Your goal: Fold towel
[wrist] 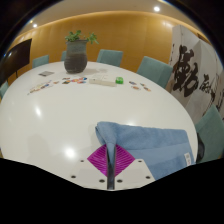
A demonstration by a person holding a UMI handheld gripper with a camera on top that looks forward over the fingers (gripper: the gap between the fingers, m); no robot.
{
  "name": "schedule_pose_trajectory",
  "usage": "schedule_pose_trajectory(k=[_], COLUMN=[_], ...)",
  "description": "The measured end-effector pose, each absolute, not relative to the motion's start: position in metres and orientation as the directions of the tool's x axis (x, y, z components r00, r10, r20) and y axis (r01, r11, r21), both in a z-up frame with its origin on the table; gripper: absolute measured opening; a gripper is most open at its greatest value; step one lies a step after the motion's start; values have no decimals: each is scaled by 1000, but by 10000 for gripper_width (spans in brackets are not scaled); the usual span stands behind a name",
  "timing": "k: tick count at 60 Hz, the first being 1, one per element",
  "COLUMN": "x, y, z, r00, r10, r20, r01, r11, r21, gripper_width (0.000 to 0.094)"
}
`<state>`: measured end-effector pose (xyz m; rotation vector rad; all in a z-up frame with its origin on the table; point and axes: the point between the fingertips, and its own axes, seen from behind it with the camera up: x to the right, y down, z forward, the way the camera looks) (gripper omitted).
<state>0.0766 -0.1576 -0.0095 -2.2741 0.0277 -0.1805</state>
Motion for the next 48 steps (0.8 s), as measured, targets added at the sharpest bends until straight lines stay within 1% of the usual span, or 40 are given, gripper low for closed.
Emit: schedule_pose_trajectory(k=[4, 6, 10, 16, 20, 22, 25, 26, 27, 29, 31, 33, 34, 35, 38, 40, 41, 43, 44, 46, 48], x=[53, 35, -3, -45, -36, -21, 10, 20, 30, 57, 82, 104, 119, 124, 151, 164, 168, 173, 184, 182, 176], y=[-155, -154, -155, -150, -155, -154, -153, -144, -145, -147, -150, -151, -152, -152, -158, -163, -165, -169, -174, -181, -188], z=[-1, 9, 41, 108, 132, 133, 125, 116, 114, 99, 82, 68, 53, 49, 40, 42, 45, 54, 55, 66, 77], r00=[998, 996, 980, 924, 899, 900, 913, 919, 926, 941, 951, 957, 961, 964, 969, 971, 972, 975, 978, 979, 982], r10=[-69, -51, 4, 68, 71, 51, 2, -15, -38, -81, -120, -149, -150, -171, -208, -221, -222, -218, -205, -201, -190], r20=[-7, -76, -201, -375, -433, -434, -407, -394, -375, -329, -285, -249, -232, -206, -132, -91, -75, -50, -40, -13, 8], r01=[-52, -91, -149, -254, -307, -320, -326, -325, -322, -308, -296, -285, -274, -267, -239, -219, -207, -185, -167, -143, -119], r11=[-670, -672, -655, -623, -603, -600, -597, -594, -597, -609, -625, -635, -637, -648, -666, -668, -665, -658, -654, -647, -642], r21=[-741, -735, -741, -740, -736, -733, -734, -736, -735, -731, -723, -718, -720, -714, -706, -712, -718, -730, -738, -749, -757], gripper_width=[63, 64, 64, 63, 64, 65, 65, 66, 66, 71, 93, 155, 228, 277, 529, 678, 770, 864, 868, 885, 862])
